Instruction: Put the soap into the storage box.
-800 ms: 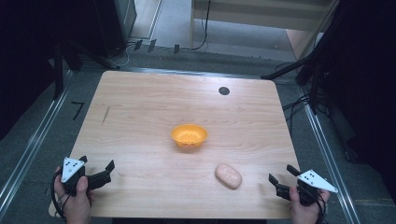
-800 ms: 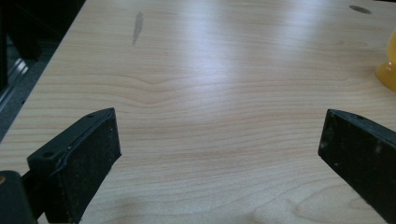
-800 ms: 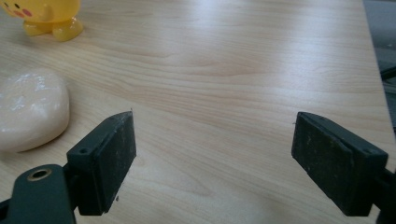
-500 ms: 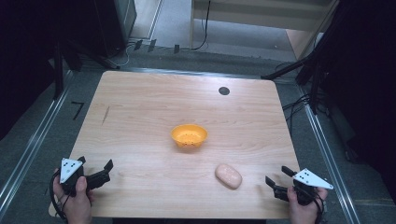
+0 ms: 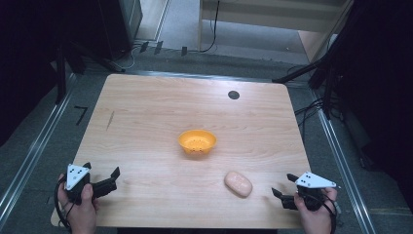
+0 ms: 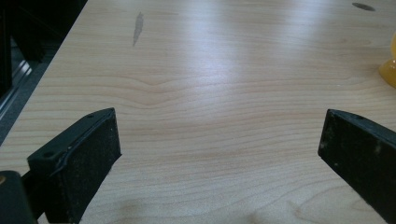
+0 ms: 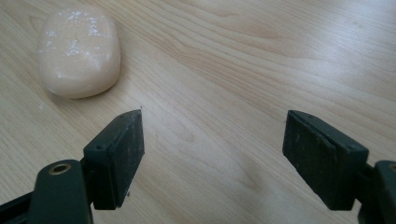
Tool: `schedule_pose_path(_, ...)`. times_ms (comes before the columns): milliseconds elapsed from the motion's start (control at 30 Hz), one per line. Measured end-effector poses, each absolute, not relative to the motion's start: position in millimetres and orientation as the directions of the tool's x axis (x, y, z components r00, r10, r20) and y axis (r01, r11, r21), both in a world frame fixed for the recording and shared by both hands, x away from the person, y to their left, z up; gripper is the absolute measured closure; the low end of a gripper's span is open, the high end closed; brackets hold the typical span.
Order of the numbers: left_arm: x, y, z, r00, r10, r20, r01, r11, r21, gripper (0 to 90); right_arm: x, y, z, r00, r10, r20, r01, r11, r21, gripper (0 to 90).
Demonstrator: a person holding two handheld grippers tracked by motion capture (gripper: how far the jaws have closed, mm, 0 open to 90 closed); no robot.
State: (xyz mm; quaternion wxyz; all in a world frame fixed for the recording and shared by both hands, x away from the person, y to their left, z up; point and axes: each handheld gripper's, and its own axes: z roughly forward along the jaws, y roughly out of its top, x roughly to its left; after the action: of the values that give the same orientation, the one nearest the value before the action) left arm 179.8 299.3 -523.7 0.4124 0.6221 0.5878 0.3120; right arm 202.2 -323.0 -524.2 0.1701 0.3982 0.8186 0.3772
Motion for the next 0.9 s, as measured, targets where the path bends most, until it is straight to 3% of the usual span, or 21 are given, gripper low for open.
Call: schedule_pose_path(900, 181.1, 297.2, -523.9, 0.142, 0.986, -0.086, 0.484, 0.006, 0.875, 0.0, 220.7, -285.0, -507.4, -0.736, 0.676, -0.005, 0.508, 0.557, 0.657, 23.3)
